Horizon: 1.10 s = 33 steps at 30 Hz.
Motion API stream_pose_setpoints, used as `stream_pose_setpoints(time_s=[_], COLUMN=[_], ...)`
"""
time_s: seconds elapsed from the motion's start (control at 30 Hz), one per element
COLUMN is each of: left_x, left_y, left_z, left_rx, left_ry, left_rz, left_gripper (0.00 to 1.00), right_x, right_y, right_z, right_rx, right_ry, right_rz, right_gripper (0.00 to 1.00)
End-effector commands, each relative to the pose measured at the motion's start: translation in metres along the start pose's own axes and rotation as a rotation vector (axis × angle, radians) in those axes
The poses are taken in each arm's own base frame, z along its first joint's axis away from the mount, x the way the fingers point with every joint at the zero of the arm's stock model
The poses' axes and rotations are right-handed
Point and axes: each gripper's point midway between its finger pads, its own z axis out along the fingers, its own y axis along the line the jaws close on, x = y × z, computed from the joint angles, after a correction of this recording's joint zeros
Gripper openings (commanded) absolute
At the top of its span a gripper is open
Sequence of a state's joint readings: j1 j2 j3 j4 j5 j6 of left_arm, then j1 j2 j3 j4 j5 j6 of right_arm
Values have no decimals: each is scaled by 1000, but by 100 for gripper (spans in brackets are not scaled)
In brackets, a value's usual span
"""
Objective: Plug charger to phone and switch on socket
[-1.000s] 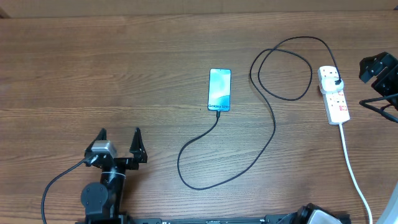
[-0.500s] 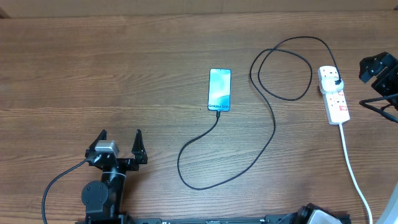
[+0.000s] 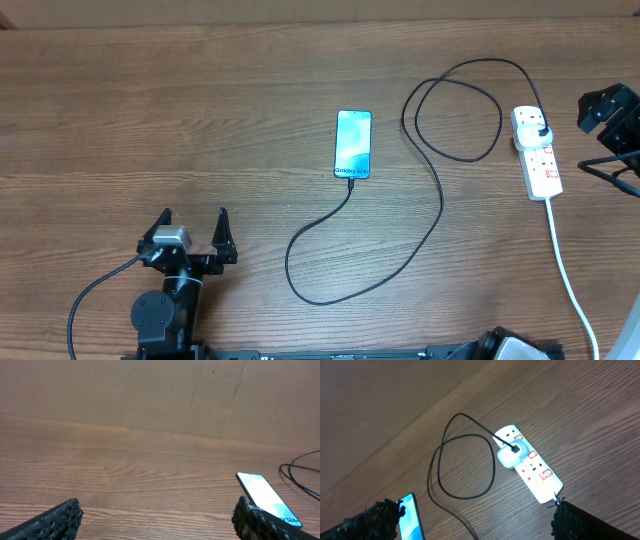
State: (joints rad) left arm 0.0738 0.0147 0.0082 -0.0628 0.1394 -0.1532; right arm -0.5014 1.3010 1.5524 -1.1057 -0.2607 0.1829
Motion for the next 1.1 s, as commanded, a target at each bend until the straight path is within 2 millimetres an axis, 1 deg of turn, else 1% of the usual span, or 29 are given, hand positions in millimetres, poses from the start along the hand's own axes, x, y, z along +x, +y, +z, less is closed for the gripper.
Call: stream_pose_setpoints(time_s=[0.0, 0.53, 0.63, 0.73, 0.87, 0.97, 1.07], left_x=[0, 0, 0, 0, 0, 0, 0], left_y=[-1, -1, -1, -1, -1, -1, -1], left_z=[-1, 0, 0, 0, 0, 0, 0], left_rx=[8, 8, 8, 8, 8, 8, 8], left_ry=[-5, -5, -5, -5, -5, -5, -5], left_rz=[19, 19, 19, 19, 19, 19, 19], left_gripper=[100, 100, 100, 100, 100, 100, 100], right_x=[-4, -4, 1, 4, 7, 19, 35], right_y=[2, 1, 6, 25, 60, 75, 85], right_z=[-3, -3, -2, -2, -7, -10, -10], right_rx=[1, 2, -15, -63, -175, -243, -305], right_ry=[-14, -11, -2, -39, -161, -232, -288], right_rz=[-6, -6, -13, -66, -168, -218, -259], right_gripper=[100, 100, 100, 100, 100, 100, 100])
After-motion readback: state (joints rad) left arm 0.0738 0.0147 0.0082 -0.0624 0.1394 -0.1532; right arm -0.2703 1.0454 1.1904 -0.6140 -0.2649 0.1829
